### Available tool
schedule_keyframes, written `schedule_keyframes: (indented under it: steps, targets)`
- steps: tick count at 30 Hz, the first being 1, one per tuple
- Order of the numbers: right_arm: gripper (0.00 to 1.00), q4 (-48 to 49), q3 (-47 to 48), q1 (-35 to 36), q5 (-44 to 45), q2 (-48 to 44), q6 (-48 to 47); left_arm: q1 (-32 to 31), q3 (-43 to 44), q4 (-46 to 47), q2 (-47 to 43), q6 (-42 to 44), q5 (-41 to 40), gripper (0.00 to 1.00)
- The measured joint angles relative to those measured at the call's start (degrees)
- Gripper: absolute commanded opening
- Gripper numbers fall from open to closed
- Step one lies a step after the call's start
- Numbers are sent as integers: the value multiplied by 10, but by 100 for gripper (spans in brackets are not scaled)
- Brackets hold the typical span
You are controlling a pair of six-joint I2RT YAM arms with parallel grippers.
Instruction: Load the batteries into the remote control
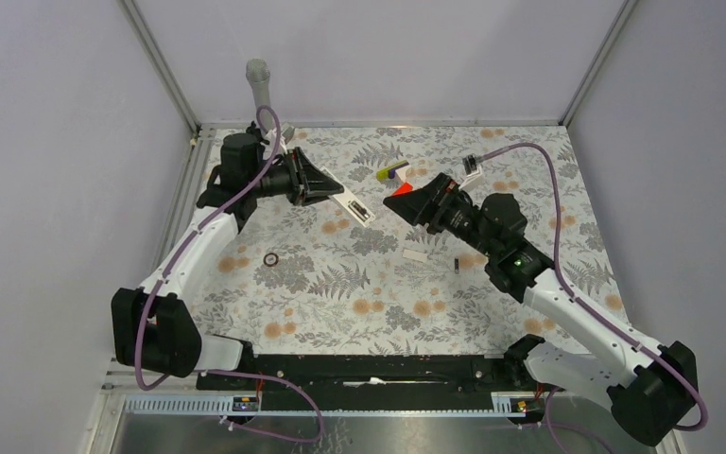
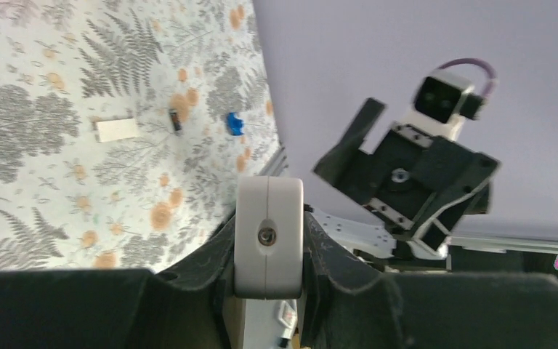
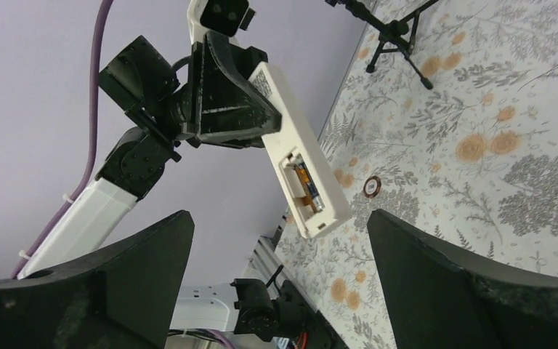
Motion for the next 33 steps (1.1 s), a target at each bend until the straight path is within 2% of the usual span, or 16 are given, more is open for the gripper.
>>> schedule_keyframes:
  steps: [4, 11, 18, 25, 33]
  targets:
    - [88, -64, 43, -2, 18, 5, -60, 1, 1, -44, -6, 81, -16, 0]
    - [78, -303, 185, -26, 122, 99, -164, 0, 2, -85, -59, 208, -34, 0]
    - [75, -475, 197, -92, 186, 208, -213, 0, 2, -92, -87, 256, -51, 0]
    - [53, -538, 161, -131, 210, 273, -238, 0, 2, -98, -89, 268, -62, 0]
    - [49, -551, 153, -134, 210, 332, -257, 0, 2, -97, -89, 268, -64, 0]
